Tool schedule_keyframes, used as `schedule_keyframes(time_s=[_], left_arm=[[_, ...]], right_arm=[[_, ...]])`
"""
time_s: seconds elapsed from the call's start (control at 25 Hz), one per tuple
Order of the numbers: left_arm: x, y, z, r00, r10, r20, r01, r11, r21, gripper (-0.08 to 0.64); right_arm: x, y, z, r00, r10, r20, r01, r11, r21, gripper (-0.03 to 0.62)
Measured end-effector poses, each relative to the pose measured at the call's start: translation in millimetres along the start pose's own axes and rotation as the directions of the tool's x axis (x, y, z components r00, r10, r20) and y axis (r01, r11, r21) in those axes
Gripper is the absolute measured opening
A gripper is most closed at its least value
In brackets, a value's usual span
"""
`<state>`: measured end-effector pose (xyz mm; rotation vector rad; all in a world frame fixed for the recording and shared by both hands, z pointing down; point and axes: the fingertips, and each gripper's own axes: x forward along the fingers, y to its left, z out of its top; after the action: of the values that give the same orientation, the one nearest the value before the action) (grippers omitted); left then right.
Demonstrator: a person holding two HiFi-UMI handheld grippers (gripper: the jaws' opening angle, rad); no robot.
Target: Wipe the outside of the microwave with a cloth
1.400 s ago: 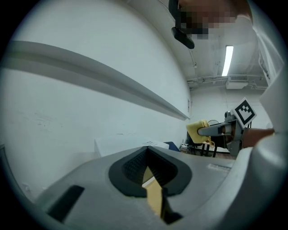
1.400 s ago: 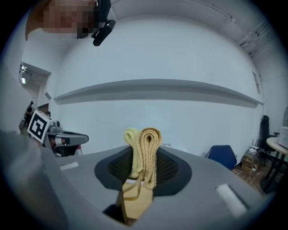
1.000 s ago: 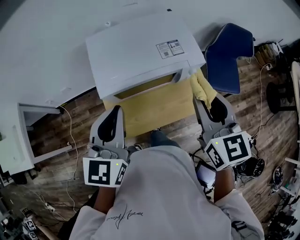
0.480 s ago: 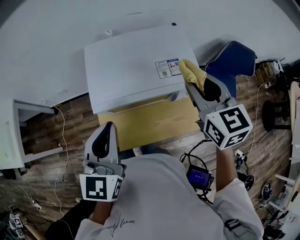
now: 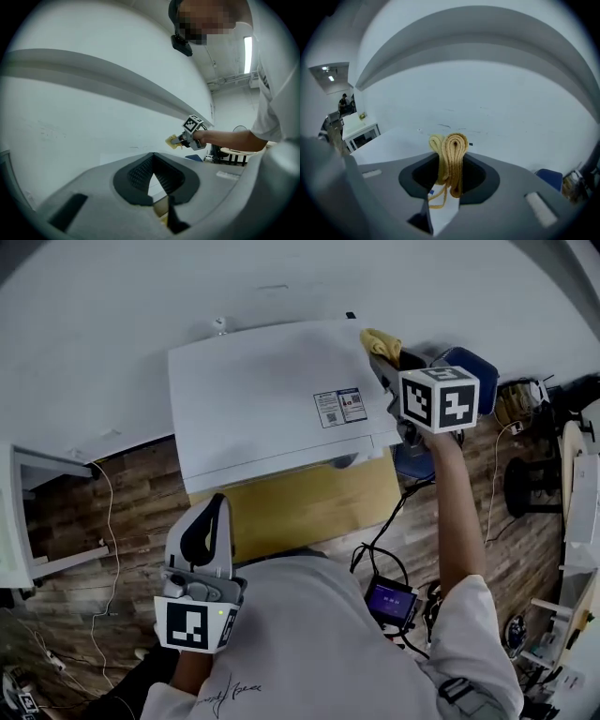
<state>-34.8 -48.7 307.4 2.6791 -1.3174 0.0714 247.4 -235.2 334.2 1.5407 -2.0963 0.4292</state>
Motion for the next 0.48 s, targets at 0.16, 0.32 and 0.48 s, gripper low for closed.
schedule_keyframes(time_s=[0.16, 0.32, 0.48], left_arm=[[1.3, 1.5, -1.9, 1.0, 0.003, 0.002, -0.003, 1.0, -0.016, -0.009], [5.1, 3.5, -8.8, 1.0, 0.006, -0.023, -0.007, 1.0, -0.027, -0.009], [9.4, 6.4, -11.0, 0.999, 0.011, -0.033, -0.012, 0.999, -0.031, -0.009]], right_arm=[[32.9, -29.2, 11.0, 0.998, 0.004, -0.064, 0.001, 0.998, 0.064, 0.11], [59.0, -51.5, 13.6, 0.982, 0.034, -0.187, -0.016, 0.995, 0.097, 0.11], [78.3, -56.5, 8.4, 0.94, 0.13, -0.315, -0.079, 0.982, 0.17, 0.123]])
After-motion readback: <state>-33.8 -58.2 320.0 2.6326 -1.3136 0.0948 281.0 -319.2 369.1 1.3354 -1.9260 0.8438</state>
